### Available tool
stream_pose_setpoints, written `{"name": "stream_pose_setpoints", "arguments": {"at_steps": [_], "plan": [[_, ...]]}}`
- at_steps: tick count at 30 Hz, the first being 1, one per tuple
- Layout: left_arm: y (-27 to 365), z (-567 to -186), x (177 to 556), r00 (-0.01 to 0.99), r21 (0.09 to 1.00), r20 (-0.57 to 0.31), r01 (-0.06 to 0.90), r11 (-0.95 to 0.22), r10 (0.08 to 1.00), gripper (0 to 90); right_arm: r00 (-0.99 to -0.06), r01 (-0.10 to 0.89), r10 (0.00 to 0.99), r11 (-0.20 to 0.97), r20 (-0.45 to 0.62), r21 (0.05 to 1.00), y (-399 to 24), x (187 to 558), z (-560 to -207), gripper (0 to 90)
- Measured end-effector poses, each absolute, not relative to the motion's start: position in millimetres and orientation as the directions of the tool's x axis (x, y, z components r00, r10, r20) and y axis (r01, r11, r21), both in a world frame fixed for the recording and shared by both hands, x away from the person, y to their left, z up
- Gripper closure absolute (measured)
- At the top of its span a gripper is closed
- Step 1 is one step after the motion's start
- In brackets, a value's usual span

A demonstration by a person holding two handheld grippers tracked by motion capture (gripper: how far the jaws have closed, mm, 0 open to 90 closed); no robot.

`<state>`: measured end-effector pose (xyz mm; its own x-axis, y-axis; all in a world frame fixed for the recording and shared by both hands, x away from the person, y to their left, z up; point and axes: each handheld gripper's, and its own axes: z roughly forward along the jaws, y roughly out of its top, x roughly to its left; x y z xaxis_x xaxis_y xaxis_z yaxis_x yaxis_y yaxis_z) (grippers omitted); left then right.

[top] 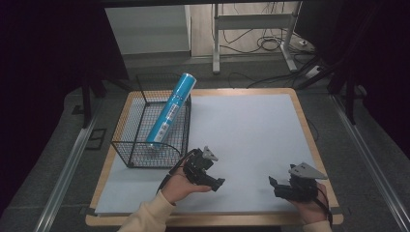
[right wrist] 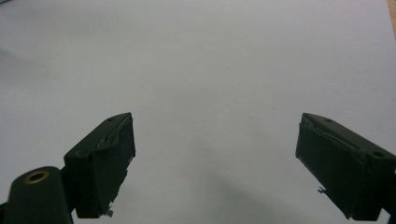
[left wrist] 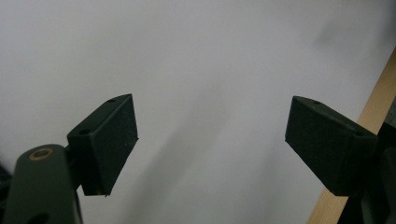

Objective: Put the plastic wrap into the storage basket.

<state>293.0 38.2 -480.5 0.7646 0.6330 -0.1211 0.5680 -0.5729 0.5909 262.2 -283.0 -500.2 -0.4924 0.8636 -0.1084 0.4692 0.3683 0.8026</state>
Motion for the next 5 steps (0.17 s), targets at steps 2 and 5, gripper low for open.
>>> {"name": "stream_pose_setpoints", "arguments": {"at_steps": [2,5], "plan": [[39.1,-485.0,292.8,0.76,0.59,-0.111,0.569,-0.573,0.641,16.4,-0.488,0.468,0.866,0.364,-0.107,0.805,-284.8,261.9,-499.9,12.2],[40.7,-488.4,293.0,0.76,0.587,-0.107,0.569,-0.576,0.642,16.5,-0.485,0.47,0.868,0.36,-0.105,0.806,-286.3,262.5,-499.8,12.2]]}}
